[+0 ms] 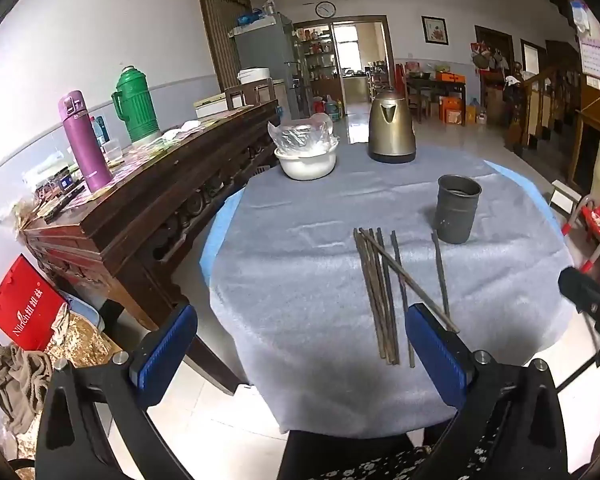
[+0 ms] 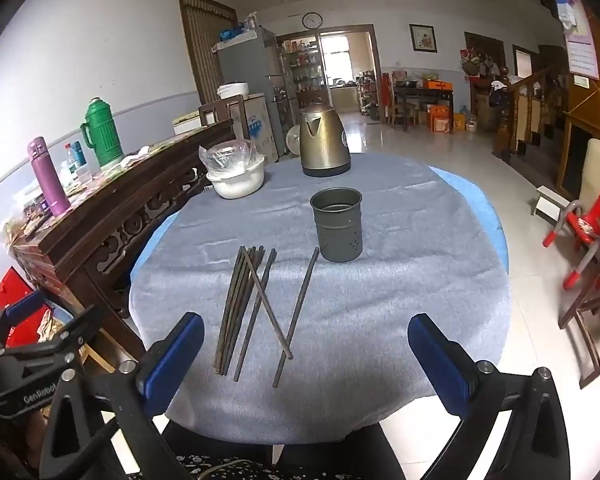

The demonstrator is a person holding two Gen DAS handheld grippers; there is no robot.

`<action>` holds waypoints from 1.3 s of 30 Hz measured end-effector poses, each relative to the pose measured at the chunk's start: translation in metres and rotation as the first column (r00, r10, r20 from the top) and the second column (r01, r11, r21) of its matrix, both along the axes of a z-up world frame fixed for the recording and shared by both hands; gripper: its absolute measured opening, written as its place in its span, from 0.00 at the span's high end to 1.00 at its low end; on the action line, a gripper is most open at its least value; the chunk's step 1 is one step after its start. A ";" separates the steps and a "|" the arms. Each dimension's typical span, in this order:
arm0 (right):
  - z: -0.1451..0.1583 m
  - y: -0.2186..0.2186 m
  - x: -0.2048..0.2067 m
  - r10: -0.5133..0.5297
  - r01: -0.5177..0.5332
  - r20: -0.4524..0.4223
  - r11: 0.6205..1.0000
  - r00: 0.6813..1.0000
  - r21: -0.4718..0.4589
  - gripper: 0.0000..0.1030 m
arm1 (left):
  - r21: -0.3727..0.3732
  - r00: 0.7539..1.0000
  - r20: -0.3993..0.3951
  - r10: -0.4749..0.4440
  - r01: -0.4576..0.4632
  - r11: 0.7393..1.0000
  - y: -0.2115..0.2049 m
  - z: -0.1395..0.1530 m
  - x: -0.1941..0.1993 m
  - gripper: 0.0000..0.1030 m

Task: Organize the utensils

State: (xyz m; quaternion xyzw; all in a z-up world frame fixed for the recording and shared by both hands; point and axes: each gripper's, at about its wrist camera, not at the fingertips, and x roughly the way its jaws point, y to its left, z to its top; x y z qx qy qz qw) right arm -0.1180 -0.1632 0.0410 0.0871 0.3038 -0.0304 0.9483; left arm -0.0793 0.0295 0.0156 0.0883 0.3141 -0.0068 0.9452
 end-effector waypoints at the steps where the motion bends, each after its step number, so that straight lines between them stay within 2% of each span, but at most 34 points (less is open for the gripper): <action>1: -0.002 0.002 0.002 -0.004 0.004 0.000 1.000 1.000 -0.001 0.00 | 0.004 1.000 -0.002 0.002 -0.002 1.000 0.002 -0.002 0.000 0.00; 19: -0.011 0.006 -0.005 0.006 -0.007 -0.069 1.000 0.998 -0.006 0.00 | 0.018 0.999 -0.026 -0.020 0.020 1.000 -0.002 -0.012 -0.004 0.00; 39: -0.016 0.003 0.000 -0.012 0.013 -0.075 1.000 0.997 0.006 0.00 | 0.000 0.994 -0.090 -0.054 0.055 0.999 -0.005 -0.023 0.002 0.00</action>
